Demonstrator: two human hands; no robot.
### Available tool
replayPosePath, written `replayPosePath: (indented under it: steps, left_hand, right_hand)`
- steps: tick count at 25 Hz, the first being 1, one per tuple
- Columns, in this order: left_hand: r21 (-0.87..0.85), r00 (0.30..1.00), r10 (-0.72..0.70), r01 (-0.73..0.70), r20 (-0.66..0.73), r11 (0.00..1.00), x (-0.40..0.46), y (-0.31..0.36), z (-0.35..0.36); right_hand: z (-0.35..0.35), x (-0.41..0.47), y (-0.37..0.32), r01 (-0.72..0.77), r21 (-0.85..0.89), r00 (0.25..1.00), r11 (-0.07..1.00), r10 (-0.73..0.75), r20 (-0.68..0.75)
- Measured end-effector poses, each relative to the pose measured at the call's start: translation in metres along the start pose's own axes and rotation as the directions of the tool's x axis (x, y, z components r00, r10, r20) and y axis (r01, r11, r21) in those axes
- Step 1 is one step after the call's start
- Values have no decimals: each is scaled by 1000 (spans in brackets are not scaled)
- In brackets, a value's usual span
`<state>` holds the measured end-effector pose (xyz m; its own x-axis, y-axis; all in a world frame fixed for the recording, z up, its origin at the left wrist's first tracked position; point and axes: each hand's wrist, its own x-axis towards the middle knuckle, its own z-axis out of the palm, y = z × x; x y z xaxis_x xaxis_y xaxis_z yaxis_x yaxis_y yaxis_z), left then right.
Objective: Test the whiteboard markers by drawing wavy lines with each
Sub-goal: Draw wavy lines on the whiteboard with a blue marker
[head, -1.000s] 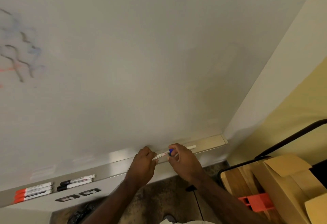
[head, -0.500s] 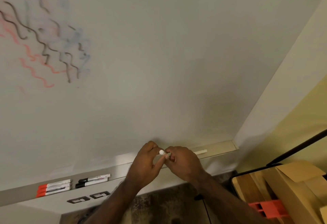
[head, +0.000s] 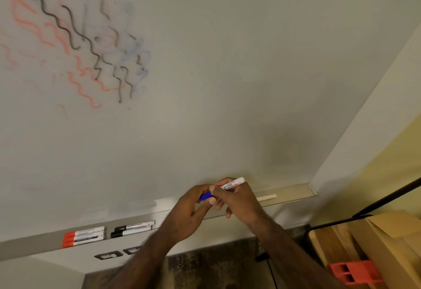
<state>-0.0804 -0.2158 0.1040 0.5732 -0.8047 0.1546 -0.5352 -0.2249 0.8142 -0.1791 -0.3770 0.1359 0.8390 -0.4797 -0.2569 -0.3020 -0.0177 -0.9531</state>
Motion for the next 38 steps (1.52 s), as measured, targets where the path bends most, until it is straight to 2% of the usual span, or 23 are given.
replayPosePath:
  steps: [2, 6, 11, 14, 16, 19, 22, 25, 28, 30, 33, 35, 36, 38]
  left_hand:
    - [32, 1000, 13, -12, -25, 999, -3, -3, -9]
    - [7, 999, 10, -10, -32, 1000, -7, 7, -28]
    - [-170, 1000, -25, 28, 14, 985, -14, 20, -57]
    - [-261, 997, -82, 81, 9, 962, -22, 23, -77]
    - [-225, 996, -87, 79, -26, 971, -29, 29, -86]
    - [-90, 988, -9, -5, -154, 996, -32, 34, -100]
    - [80, 928, 134, -114, -347, 990, -25, 37, -126]
    - [294, 790, 316, -180, -526, 939, -16, 54, -170]
    - [485, 565, 466, -128, -681, 865, -5, 86, -229]
    - [588, 390, 573, -94, -721, 803, 3, 113, -268]
    - [667, 164, 673, -94, -721, 739, 17, 145, -324]
    - [705, 10, 708, -83, -707, 705, 26, 158, -361]
    - [725, -46, 724, -77, -688, 684, 31, 162, -379]
    - [751, -82, 746, -75, -660, 656, 40, 165, -409]
  right_hand:
    - [5, -4, -11, -30, 87, 998, 996, 26, 49]
    - [13, -4, -24, -36, 140, 994, 990, 21, 105]
    - [23, -2, -37, -92, 375, 980, 922, 17, 197]
    - [13, 7, -49, -118, 511, 984, 851, 32, 175]
    - [8, 10, -56, -86, 527, 984, 846, -10, 176]
    - [16, 11, -69, -30, 540, 976, 841, -93, 198]
    - [31, 14, -97, 92, 524, 963, 846, -210, 169]
    - [43, 15, -141, 257, 518, 918, 816, -373, 132]
    - [53, 15, -198, 446, 501, 829, 742, -553, 80]
    - [61, 9, -239, 572, 473, 752, 670, -659, 24]
    - [71, -2, -293, 757, 368, 603, 540, -794, -78]
    - [75, -8, -323, 871, 250, 463, 422, -876, -136]
    - [77, -9, -337, 921, 173, 377, 350, -912, -162]
    - [81, -11, -365, 975, 41, 221, 217, -950, -222]
